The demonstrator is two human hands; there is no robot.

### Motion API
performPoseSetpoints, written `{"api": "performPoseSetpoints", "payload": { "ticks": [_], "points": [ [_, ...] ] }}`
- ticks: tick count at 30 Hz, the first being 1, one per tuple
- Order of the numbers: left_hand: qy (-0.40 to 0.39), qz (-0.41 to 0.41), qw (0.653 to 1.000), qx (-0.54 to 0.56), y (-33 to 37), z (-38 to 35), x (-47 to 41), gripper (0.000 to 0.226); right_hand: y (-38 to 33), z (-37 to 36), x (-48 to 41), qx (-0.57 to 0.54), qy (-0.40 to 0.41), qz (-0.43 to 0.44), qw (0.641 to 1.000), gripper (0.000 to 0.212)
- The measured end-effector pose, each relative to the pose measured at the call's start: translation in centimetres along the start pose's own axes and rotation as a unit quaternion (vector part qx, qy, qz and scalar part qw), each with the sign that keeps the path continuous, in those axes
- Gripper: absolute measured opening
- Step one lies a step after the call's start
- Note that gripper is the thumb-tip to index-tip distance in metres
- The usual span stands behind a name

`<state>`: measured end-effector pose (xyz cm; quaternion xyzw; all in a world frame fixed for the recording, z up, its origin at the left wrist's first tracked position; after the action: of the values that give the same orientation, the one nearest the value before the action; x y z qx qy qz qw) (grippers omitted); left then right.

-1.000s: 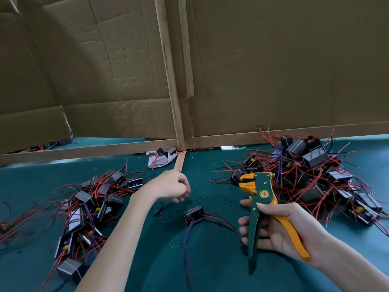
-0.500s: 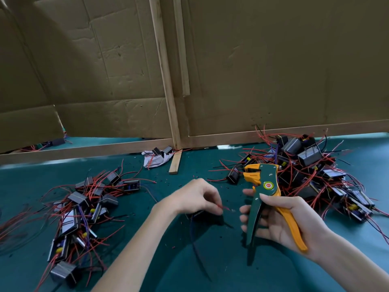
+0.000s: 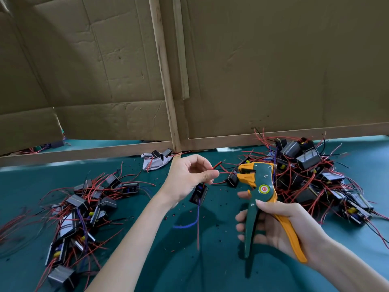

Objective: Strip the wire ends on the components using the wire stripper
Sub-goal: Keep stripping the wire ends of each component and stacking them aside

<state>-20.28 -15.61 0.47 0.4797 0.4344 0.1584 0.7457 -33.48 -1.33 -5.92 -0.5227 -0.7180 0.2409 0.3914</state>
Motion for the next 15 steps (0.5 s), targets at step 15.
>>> {"api": "performPoseSetpoints", "payload": {
  "ticks": [15],
  "points": [
    [-0.049,-0.019,0.998,-0.023,2.2,-1.1,0.1,0.015,-0.1,-1.6,0.4,0.061,-0.042,0.013,0.997,0.067]
  ]
}}
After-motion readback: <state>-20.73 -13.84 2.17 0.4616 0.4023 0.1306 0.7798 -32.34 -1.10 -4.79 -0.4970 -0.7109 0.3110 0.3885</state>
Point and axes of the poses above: each hand's wrist, its own x-axis away from the middle knuckle, its own z-axis out of the back of the hand, y = z × x, the point moved 6 cm from there along -x, towards the middle knuckle, and after that the axes turned 12 degrees about -z, right-handed, at the moved point
